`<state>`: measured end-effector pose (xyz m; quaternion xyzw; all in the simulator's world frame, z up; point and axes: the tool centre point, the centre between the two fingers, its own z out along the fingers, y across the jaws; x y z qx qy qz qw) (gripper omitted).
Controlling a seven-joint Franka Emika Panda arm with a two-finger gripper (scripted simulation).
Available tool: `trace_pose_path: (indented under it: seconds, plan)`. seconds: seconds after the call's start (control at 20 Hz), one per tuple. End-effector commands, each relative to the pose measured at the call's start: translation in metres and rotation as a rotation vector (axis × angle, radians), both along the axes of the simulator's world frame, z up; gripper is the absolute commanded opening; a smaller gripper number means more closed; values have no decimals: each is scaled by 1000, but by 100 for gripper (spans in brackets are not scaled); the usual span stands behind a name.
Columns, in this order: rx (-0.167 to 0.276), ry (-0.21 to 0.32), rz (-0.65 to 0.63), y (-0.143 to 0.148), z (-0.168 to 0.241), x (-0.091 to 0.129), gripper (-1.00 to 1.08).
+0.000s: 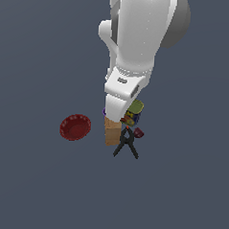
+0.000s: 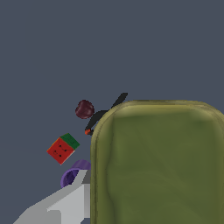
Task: Pick up a designated object from a clutter of objects.
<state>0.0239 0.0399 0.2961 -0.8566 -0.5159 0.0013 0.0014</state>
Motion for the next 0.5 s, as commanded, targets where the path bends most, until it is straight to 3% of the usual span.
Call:
trace_pose_path:
  seconds: [0.0,0.45]
  plan:
    - [2,-4,1,-19,27,-7,-100]
    - [2,-4,0,-81,109,-27,-100]
